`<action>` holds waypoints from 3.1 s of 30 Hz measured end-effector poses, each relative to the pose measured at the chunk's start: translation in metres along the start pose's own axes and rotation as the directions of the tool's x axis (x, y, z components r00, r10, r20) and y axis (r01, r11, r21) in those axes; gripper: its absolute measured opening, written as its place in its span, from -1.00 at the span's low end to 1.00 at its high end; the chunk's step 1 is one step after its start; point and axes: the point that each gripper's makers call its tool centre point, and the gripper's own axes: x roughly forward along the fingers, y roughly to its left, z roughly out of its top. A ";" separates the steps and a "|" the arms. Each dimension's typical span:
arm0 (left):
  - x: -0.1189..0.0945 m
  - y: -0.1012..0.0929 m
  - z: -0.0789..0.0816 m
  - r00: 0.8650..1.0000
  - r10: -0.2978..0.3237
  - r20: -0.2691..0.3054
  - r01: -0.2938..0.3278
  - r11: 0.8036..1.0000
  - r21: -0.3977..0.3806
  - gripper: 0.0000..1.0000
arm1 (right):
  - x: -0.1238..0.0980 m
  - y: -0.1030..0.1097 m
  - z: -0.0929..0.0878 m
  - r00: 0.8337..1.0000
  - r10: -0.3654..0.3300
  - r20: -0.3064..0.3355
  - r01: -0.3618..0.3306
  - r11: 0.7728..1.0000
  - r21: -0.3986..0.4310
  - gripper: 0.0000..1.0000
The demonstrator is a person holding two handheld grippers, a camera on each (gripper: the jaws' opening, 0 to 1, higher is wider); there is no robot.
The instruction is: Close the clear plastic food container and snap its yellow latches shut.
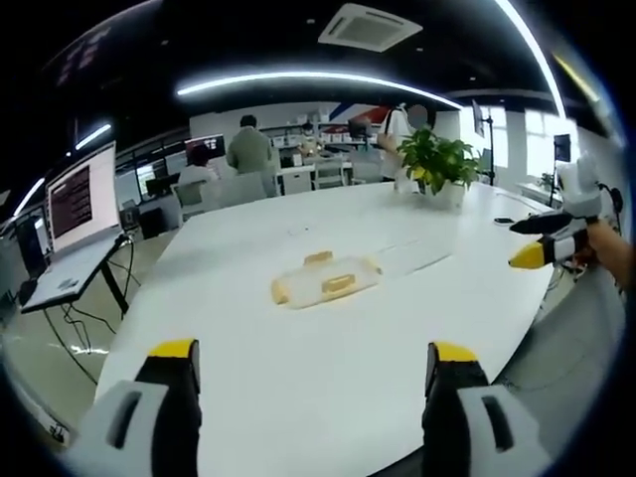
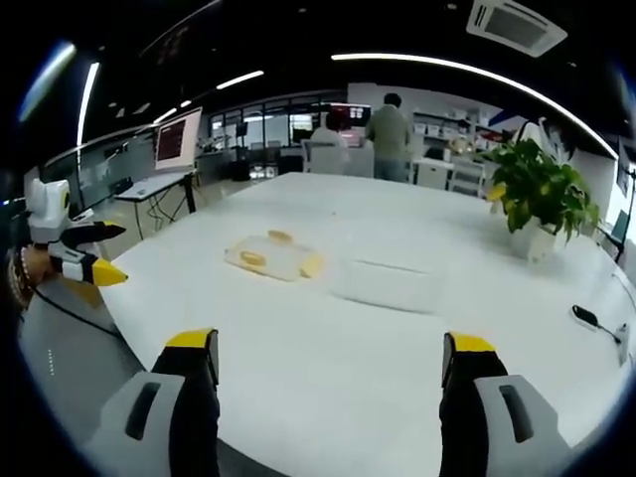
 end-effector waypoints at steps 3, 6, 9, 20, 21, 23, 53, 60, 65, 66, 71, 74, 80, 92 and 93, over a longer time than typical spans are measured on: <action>0.000 -0.002 0.001 1.000 -0.017 0.008 0.017 1.000 -0.011 0.79 | 0.000 0.000 0.001 1.000 -0.004 0.002 0.004 1.000 -0.017 0.79; 0.001 -0.002 0.001 1.000 -0.013 0.007 0.013 1.000 -0.006 0.82 | 0.000 0.002 0.000 1.000 0.003 -0.001 -0.003 1.000 -0.018 0.80; 0.001 -0.002 -0.001 1.000 -0.013 -0.001 0.013 1.000 -0.004 0.80 | 0.001 0.003 -0.002 1.000 0.008 -0.015 -0.008 1.000 -0.020 0.80; -0.001 0.000 0.000 1.000 0.003 0.005 -0.003 1.000 0.002 0.79 | -0.001 0.000 0.001 1.000 -0.006 0.006 0.006 1.000 -0.028 0.79; -0.001 0.000 0.001 1.000 0.003 0.006 -0.003 1.000 0.002 0.79 | -0.001 0.000 0.001 1.000 -0.006 0.008 0.007 1.000 -0.028 0.79; -0.001 0.000 0.000 1.000 0.006 0.003 -0.006 1.000 0.002 0.79 | -0.002 0.000 0.002 1.000 -0.008 0.013 0.009 1.000 -0.029 0.79; -0.003 0.007 0.004 0.999 0.043 0.020 -0.043 0.999 0.000 0.75 | -0.001 0.002 0.003 1.000 0.006 0.022 -0.005 0.999 -0.051 0.64; -0.001 0.011 0.001 0.999 0.049 -0.016 -0.049 0.999 -0.002 0.67 | -0.004 0.006 0.031 0.982 0.104 0.157 -0.100 0.994 -0.037 0.51; 0.002 0.023 0.007 0.996 0.085 -0.025 -0.085 0.996 -0.007 0.70 | 0.015 -0.003 0.031 0.988 0.118 0.099 -0.096 0.974 -0.205 0.46; 0.005 0.025 0.012 0.996 0.087 -0.012 -0.087 0.996 -0.014 0.70 | 0.018 -0.003 0.035 0.987 0.123 0.107 -0.096 0.968 -0.232 0.46; 0.023 0.033 0.022 0.995 0.092 -0.030 -0.090 0.995 0.049 0.77 | 0.041 -0.004 0.049 0.983 0.151 0.104 -0.115 0.950 -0.292 0.42; 0.034 0.041 0.036 0.996 0.087 -0.001 -0.087 0.991 0.105 0.77 | 0.052 -0.004 0.057 0.980 0.169 0.108 -0.128 0.943 -0.307 0.40; 0.056 0.050 0.042 0.997 0.070 -0.034 -0.063 0.983 0.170 0.69 | 0.078 -0.011 0.068 0.979 0.184 0.084 -0.142 0.922 -0.360 0.37; 0.114 0.064 0.059 0.996 0.034 -0.082 -0.002 0.930 0.366 0.61 | 0.137 -0.002 0.081 0.967 0.252 -0.047 -0.222 0.731 -0.645 0.18; 0.118 0.065 0.060 0.996 0.032 -0.086 0.003 0.926 0.378 0.61 | 0.141 -0.001 0.082 0.965 0.255 -0.057 -0.229 0.720 -0.656 0.20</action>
